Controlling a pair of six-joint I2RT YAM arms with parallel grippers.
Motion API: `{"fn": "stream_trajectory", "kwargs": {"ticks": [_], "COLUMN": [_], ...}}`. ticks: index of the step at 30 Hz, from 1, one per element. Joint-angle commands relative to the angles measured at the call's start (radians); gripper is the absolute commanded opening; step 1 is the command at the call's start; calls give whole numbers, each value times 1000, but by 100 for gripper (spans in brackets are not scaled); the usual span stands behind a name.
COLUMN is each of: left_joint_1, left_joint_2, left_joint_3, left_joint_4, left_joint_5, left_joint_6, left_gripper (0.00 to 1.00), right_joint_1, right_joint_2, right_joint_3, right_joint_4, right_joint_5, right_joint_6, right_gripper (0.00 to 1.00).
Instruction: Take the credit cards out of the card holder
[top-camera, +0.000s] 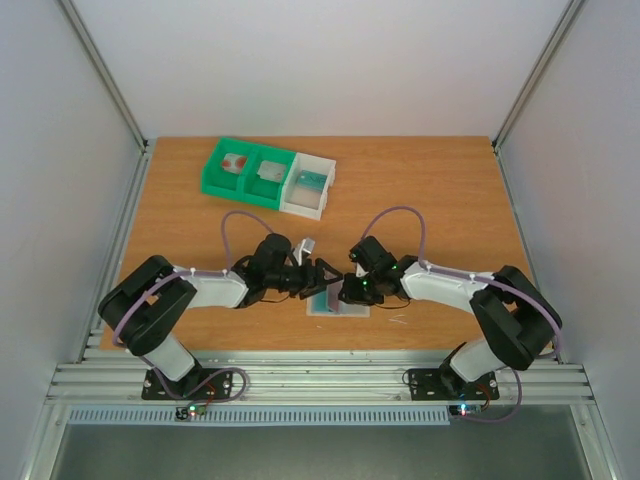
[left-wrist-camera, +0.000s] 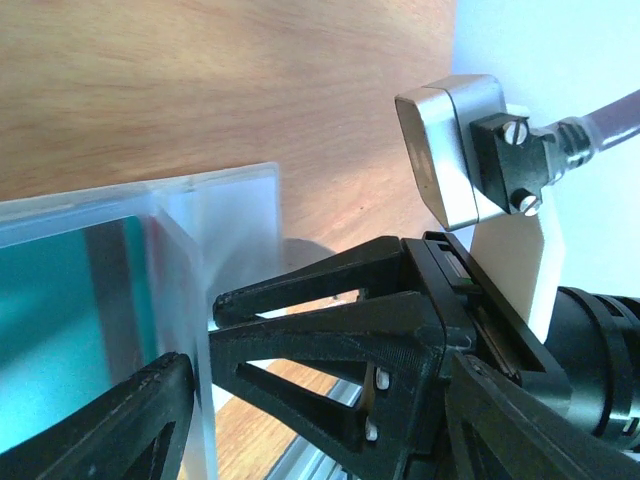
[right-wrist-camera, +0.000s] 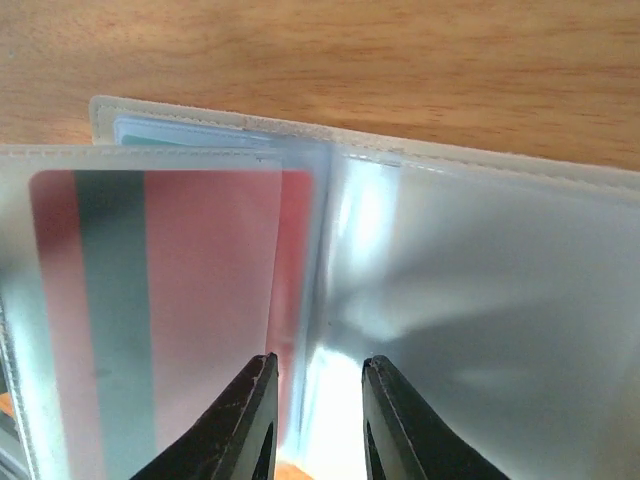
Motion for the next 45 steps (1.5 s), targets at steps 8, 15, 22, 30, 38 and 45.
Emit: {"fn": "stream_trajectory", "kwargs": {"ticks": [8, 15, 22, 30, 38, 45], "left_joint_1": [-89, -115, -114, -111, -104, -104], "left_joint_2": [38, 64, -6, 20, 83, 122], "left_joint_3": [120, 139, 151, 118, 111, 109], "left_joint_4": [3, -8, -174, -190, -165, -144], "left_joint_5": [-42, -72, -185, -224, -225, -218], "left_joint_6": [-13, -17, 62, 71, 61, 50], "left_gripper": [69, 66, 62, 53, 42, 42], "right_joint_1": [5, 5, 5, 5, 3, -1], "right_joint_2": [-216, -334, -349, -277, -186, -119], "right_joint_3": [-69, -93, -93, -85, -85, -103], "right_joint_4": [-98, -167, -158, -105, -60, -31], "right_joint_5": [176, 254, 218, 164, 148, 148], "right_joint_6": [-2, 4, 0, -11, -14, -17], "right_gripper": [26, 25, 23, 19, 15, 14]}}
